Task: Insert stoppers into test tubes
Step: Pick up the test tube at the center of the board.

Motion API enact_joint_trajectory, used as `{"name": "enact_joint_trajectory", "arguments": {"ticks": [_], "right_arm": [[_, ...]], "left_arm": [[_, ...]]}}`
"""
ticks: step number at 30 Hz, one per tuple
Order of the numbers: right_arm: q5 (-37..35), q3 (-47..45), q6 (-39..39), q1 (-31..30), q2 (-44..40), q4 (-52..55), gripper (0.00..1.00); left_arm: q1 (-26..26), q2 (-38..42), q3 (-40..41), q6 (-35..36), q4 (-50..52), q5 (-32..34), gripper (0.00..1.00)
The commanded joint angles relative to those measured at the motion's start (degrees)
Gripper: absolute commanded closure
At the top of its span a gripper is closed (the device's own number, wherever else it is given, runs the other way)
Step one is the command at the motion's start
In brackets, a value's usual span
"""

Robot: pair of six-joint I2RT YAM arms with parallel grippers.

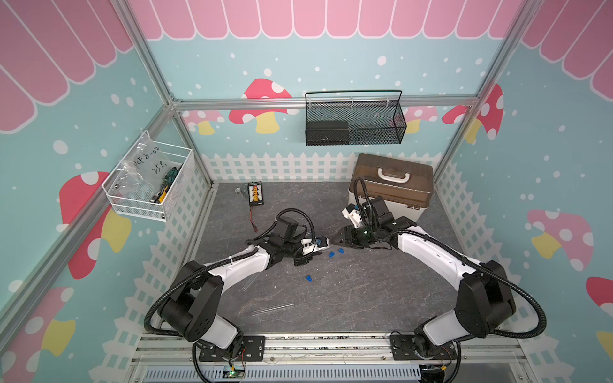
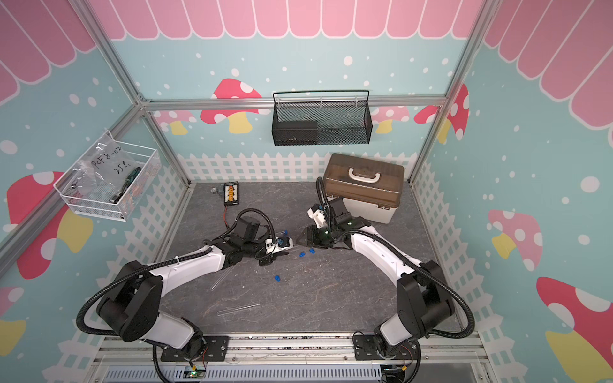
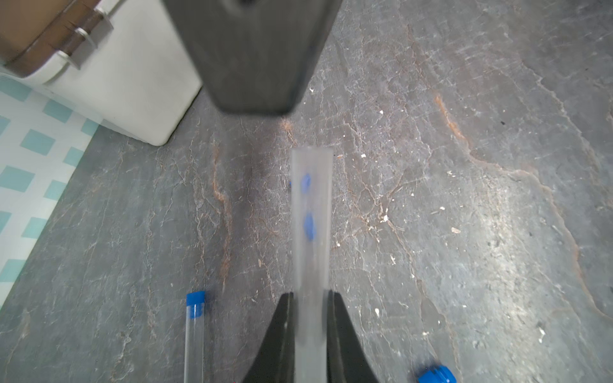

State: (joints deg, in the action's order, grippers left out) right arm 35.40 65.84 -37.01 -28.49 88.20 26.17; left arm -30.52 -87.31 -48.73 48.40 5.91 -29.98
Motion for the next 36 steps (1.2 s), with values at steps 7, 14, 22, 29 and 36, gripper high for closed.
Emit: {"name": "enact_joint_trajectory", "arguments": {"ticks": [7, 14, 22, 29, 36], "right_arm": [[-0.7, 2.4, 0.9, -2.0, 3.5, 0.7, 0.58], [0.6, 2.1, 1.1, -2.2, 3.9, 0.3, 0.63], [0.7, 1.1, 0.6, -2.3, 3.8, -0.6, 0.66], [1.2, 1.0, 0.4, -2.4, 4.1, -1.0, 0.68], [1.3, 1.0, 0.4, -2.6, 4.2, -1.0, 0.71]], "left_arm": [[-0.4, 1.1, 0.4, 0.2, -1.9, -3.2, 0.83], [-0.3, 0.2, 0.0, -1.1, -2.5, -4.3, 0.84], [-0.4, -0.3, -0.4, -1.9, -2.8, -4.9, 0.84], [-0.3, -0.5, -0.4, -2.8, -3.3, -5.4, 0.84], [-0.3, -0.9, -0.6, -3.9, -3.7, -5.6, 0.84]]}}
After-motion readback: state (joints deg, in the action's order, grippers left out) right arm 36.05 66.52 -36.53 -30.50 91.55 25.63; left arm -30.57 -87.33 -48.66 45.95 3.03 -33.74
